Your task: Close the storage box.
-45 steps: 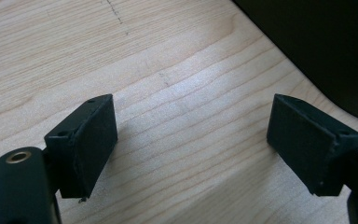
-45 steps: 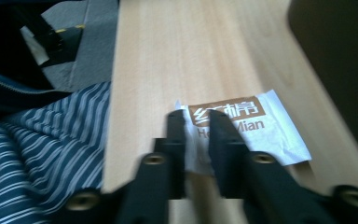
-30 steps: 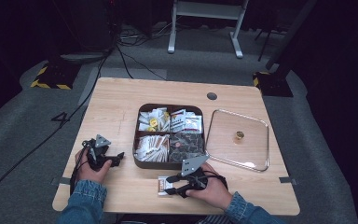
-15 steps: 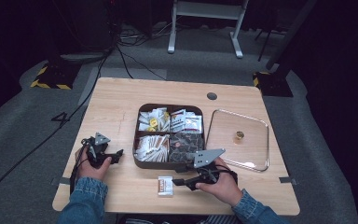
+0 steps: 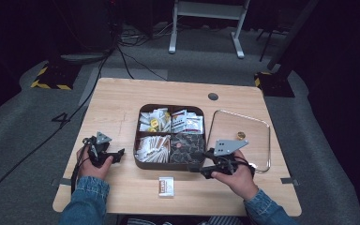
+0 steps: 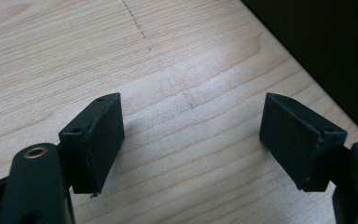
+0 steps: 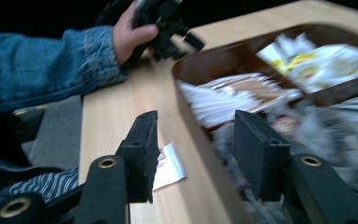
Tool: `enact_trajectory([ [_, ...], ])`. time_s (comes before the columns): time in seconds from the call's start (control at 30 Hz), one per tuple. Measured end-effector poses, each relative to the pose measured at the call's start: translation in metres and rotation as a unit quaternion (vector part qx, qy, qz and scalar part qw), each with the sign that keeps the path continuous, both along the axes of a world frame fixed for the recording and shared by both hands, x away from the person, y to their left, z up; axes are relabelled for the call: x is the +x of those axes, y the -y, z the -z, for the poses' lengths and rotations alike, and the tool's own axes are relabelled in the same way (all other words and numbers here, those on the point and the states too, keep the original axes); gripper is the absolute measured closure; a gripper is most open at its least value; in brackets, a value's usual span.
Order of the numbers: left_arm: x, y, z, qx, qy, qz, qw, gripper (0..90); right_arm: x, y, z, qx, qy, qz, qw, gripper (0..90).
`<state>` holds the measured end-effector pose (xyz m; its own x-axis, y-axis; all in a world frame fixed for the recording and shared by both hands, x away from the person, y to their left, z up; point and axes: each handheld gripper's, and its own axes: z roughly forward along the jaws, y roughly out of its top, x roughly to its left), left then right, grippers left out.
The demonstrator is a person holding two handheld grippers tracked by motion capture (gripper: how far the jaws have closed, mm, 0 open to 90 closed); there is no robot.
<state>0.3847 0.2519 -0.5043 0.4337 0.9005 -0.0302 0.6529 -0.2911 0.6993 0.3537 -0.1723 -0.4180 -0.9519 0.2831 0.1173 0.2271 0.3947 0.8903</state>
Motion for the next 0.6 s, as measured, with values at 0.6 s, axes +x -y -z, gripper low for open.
enact_trajectory([
  [0.6,-0.003,0.000,0.000,0.000,0.000,0.000,1.0000,22.2,0.048,0.082,-0.003,-0.039,0.033,0.188,0.9808,47.2],
])
